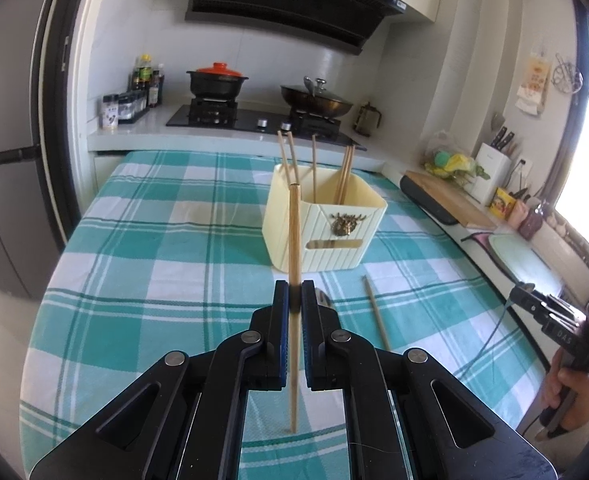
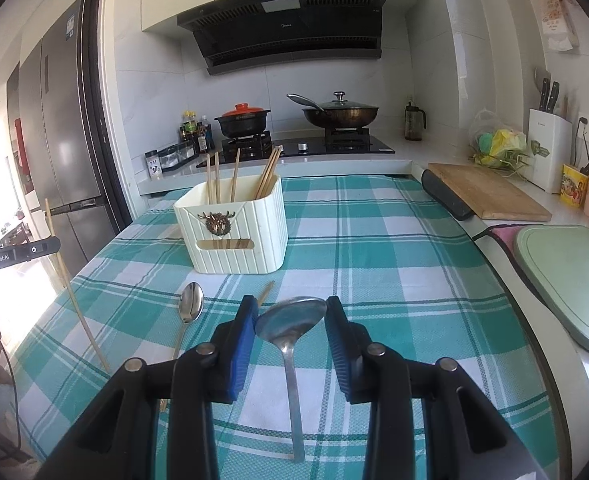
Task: Organize utensils
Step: 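Raise the chopstick with the left tool over the holder while the right tool lifts the spoon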
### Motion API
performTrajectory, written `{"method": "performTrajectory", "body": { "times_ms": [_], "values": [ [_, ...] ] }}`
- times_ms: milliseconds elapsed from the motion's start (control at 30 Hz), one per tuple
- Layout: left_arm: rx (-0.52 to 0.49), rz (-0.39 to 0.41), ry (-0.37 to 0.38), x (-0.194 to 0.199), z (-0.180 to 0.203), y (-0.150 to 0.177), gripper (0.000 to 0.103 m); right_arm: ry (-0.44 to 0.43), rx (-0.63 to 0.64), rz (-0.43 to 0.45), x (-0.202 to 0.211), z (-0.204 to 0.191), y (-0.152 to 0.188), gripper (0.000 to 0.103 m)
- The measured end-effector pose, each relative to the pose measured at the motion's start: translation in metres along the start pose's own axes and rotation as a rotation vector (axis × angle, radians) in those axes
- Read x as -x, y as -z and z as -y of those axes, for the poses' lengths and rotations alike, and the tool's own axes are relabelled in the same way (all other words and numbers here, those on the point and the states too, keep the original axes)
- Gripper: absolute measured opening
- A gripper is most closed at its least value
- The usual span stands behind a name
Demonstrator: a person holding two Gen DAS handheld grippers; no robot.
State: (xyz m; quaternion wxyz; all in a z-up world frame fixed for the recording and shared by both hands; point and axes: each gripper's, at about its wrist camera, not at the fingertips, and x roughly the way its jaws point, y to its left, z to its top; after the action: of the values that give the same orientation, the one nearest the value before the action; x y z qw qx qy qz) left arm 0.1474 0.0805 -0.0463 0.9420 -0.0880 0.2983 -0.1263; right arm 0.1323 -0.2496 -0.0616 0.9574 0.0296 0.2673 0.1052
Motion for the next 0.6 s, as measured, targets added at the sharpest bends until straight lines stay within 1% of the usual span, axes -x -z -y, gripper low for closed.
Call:
{"method": "performTrajectory", "body": {
  "times_ms": [133,167,200,267,333,367,467,533,567,600],
  "values": [
    [-0.002,0.008,0.006,0.002,0.0,-0.002,0.004,-0.004,0.003,0.021,0.007,-0.001,-0.006,0.033],
    [-0.001,0.009,0.006,0.002,0.0,-0.003,0.004,-0.006,0.004,0.026,0.008,-0.001,-0.008,0.03],
    [0.0,0.011,0.008,0.003,-0.001,-0.003,0.004,-0.007,0.004,0.033,0.009,-0.001,-0.01,0.023],
    [0.005,0.013,0.009,0.003,-0.002,-0.004,0.004,-0.004,0.016,0.04,0.01,-0.003,-0.015,0.021],
    [0.009,0.009,0.008,0.002,-0.003,-0.003,0.004,-0.001,0.022,0.032,0.007,-0.003,-0.016,0.008],
    [0.013,0.005,0.009,0.001,-0.004,-0.002,0.004,-0.007,0.013,0.019,0.004,0.0,-0.016,0.003],
    [0.016,-0.005,0.007,0.0,-0.005,0.001,0.004,-0.021,-0.039,0.005,0.0,0.01,-0.015,0.003],
    [0.016,-0.007,0.002,0.0,-0.007,0.002,0.004,-0.008,-0.06,0.012,0.001,0.016,-0.016,0.004],
    [0.02,-0.007,0.0,0.0,-0.009,0.002,0.004,-0.008,-0.069,0.011,0.002,0.018,-0.017,0.007],
    [0.024,-0.008,-0.003,0.0,-0.011,0.001,0.004,-0.012,-0.073,0.0,0.001,0.021,-0.017,0.007]
  ]
}}
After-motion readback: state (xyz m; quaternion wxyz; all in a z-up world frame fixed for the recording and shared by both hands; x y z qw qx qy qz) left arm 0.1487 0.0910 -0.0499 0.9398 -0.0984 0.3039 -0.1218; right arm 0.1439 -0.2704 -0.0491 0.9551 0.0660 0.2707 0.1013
